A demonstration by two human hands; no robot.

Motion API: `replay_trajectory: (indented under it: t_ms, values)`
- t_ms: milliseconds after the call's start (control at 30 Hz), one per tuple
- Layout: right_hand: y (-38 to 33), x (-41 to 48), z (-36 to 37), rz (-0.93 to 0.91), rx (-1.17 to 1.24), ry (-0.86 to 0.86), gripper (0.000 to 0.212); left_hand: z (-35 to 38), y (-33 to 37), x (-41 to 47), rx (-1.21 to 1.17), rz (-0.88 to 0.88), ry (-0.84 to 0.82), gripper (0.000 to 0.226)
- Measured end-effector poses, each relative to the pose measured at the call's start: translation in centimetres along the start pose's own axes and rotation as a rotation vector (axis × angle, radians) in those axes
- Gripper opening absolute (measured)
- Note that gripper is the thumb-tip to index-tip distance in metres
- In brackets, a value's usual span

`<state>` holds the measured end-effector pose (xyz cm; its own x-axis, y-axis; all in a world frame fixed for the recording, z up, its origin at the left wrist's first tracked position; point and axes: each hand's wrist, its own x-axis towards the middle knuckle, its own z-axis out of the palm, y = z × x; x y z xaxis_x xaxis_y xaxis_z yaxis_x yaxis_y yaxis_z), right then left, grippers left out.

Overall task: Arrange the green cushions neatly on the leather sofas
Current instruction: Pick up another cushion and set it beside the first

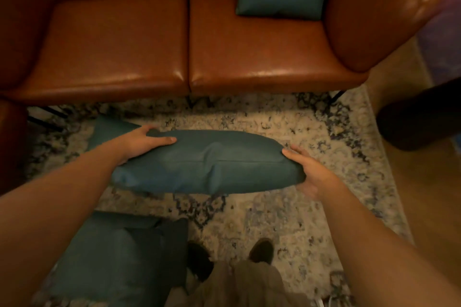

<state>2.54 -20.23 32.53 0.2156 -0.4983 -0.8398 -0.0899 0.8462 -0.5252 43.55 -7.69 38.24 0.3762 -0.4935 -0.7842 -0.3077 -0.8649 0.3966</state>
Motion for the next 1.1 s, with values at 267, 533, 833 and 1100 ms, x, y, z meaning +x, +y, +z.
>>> replay_trajectory:
  t_ms: [267, 533, 833, 1100]
  values:
    - [-9.2, -10.6, 1.8, -0.174, 0.108, -0.065, 0.074, -6.7, 6.9, -11.0, -0.033, 0.051, -0.121, 0.130]
    - [-15.9, -18.6, 0.9, -0.315, 0.119, -0.124, 0.036, -8.5, 11.9, -20.7, 0.077, 0.381, 0.154, 0.116]
    - [-22.2, -24.5, -0.6, -0.403, -0.090, -0.062, 0.074, -7.7, 12.9, -25.9, -0.728, 0.255, 0.207, 0.099]
    - [-21.0, -23.0, -0.9, -0.189, -0.314, -0.194, 0.053, -5.2, 11.7, -26.6, -0.667, 0.296, 0.113, 0.064]
